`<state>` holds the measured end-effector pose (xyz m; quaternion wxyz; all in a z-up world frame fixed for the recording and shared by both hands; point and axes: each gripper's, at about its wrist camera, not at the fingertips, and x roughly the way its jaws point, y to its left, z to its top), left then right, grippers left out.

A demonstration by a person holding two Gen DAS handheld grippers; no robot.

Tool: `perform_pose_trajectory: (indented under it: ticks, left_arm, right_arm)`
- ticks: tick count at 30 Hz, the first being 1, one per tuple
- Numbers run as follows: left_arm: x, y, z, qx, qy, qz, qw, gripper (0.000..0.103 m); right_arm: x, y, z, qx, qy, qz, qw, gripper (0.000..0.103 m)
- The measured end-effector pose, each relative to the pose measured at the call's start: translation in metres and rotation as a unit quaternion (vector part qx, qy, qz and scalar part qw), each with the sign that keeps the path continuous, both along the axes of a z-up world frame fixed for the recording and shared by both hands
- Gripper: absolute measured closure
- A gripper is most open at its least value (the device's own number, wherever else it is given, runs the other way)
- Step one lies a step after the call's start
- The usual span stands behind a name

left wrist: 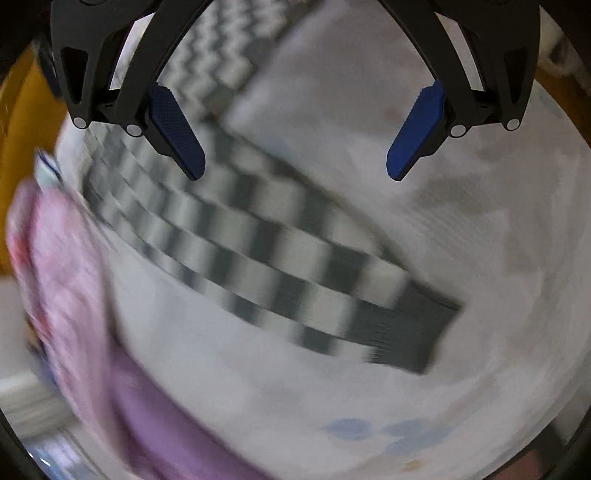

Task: Fold large clothes

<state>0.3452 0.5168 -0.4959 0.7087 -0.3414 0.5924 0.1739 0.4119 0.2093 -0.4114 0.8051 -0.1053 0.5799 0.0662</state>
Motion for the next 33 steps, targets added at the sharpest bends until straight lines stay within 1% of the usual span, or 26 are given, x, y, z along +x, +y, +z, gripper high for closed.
perform_pose_trajectory:
  ticks: [1,2,3,5,6,8,9,10,11,12,13,14,15,16,17,18,19,20,21,23,24,25,28,29,31,33]
  left_arm:
    - [0.001,0.011,-0.013,0.009,0.010,0.014,0.9998,0.006]
    - [0.004,0.024,-0.029,0.034,0.030,0.025,0.9987,0.006]
    - [0.007,0.032,-0.039,0.052,0.037,0.027,0.9976,0.006]
    - [0.012,0.043,-0.055,0.066,0.037,0.030,0.9967,0.006]
    - [0.013,0.047,-0.063,0.072,0.041,0.036,0.9959,0.008]
    - [0.016,0.058,-0.078,0.078,0.044,0.051,0.9947,0.021]
    - [0.018,0.064,-0.087,0.079,0.054,0.058,0.9938,0.026]
    - [0.018,0.067,-0.093,0.077,0.059,0.065,0.9932,0.026]
    - [0.019,0.072,-0.100,0.068,0.056,0.078,0.9931,0.026]
    - [0.020,0.075,-0.103,0.073,0.050,0.084,0.9926,0.026]
    - [0.021,0.077,-0.104,0.082,0.044,0.084,0.9921,0.026]
    - [0.023,0.077,-0.103,0.098,0.039,0.078,0.9914,0.028]
    - [0.024,0.076,-0.101,0.114,0.032,0.075,0.9901,0.038]
    - [0.024,0.075,-0.099,0.124,0.027,0.076,0.9890,0.053]
    - [0.023,0.076,-0.096,0.134,0.015,0.078,0.9878,0.064]
    - [0.022,0.077,-0.094,0.139,0.012,0.082,0.9868,0.079]
    - [0.020,0.077,-0.092,0.138,0.010,0.085,0.9867,0.090]
    - [0.019,0.079,-0.088,0.136,0.003,0.091,0.9866,0.092]
    - [0.018,0.081,-0.085,0.132,-0.003,0.095,0.9867,0.093]
    - [0.016,0.085,-0.075,0.131,-0.014,0.101,0.9861,0.094]
    - [0.015,0.088,-0.068,0.128,-0.026,0.105,0.9859,0.094]
    - [0.014,0.090,-0.058,0.131,-0.040,0.106,0.9849,0.094]
    - [0.009,0.076,-0.026,0.147,-0.066,0.098,0.9821,0.094]
    - [0.008,0.072,-0.012,0.151,-0.085,0.099,0.9799,0.094]
    - [0.006,0.059,0.015,0.168,-0.104,0.091,0.9759,0.094]
    - [0.017,0.044,0.033,0.177,-0.122,0.083,0.9731,0.094]
  right_arm:
    - [0.004,-0.002,-0.011,-0.005,0.004,-0.005,1.000,0.008]
    - [0.009,-0.006,-0.025,-0.009,0.009,-0.013,1.000,0.008]
    - [0.014,-0.010,-0.039,-0.014,0.014,-0.022,1.000,0.008]
    - [0.022,-0.017,-0.064,-0.007,0.032,-0.033,0.999,0.008]
    - [0.026,-0.020,-0.075,0.000,0.037,-0.039,0.999,0.008]
    - [0.033,-0.022,-0.093,0.017,0.046,-0.046,0.998,0.008]
    - [0.036,-0.023,-0.099,0.027,0.048,-0.048,0.997,0.010]
    - [0.040,-0.023,-0.106,0.040,0.049,-0.049,0.997,0.014]
    - [0.043,-0.023,-0.110,0.049,0.050,-0.047,0.996,0.024]
    - [0.046,-0.022,-0.115,0.058,0.054,-0.043,0.996,0.037]
    - [0.049,-0.020,-0.120,0.072,0.060,-0.037,0.995,0.043]
    - [0.051,-0.017,-0.125,0.083,0.067,-0.034,0.994,0.058]
    - [0.054,-0.016,-0.130,0.093,0.075,-0.031,0.992,0.071]
    - [0.057,-0.015,-0.134,0.109,0.084,-0.027,0.990,0.076]
    - [0.058,-0.013,-0.138,0.127,0.089,-0.020,0.988,0.088]
    - [0.057,-0.011,-0.140,0.135,0.093,-0.014,0.986,0.099]
    - [0.058,-0.008,-0.143,0.142,0.097,-0.006,0.985,0.102]
    - [0.057,-0.006,-0.144,0.148,0.100,-0.002,0.984,0.102]
    - [0.056,-0.005,-0.147,0.160,0.104,0.005,0.982,0.103]
    - [0.053,-0.003,-0.150,0.164,0.111,0.011,0.980,0.103]
    - [0.051,-0.004,-0.153,0.170,0.116,0.009,0.979,0.103]
    - [0.050,-0.005,-0.157,0.175,0.123,0.007,0.977,0.103]
    - [0.048,-0.006,-0.172,0.179,0.141,0.000,0.974,0.103]
    - [0.048,-0.006,-0.175,0.180,0.143,-0.002,0.973,0.103]
    - [0.051,-0.003,-0.183,0.178,0.145,0.001,0.973,0.103]
    - [0.054,0.000,-0.186,0.173,0.147,0.011,0.974,0.102]
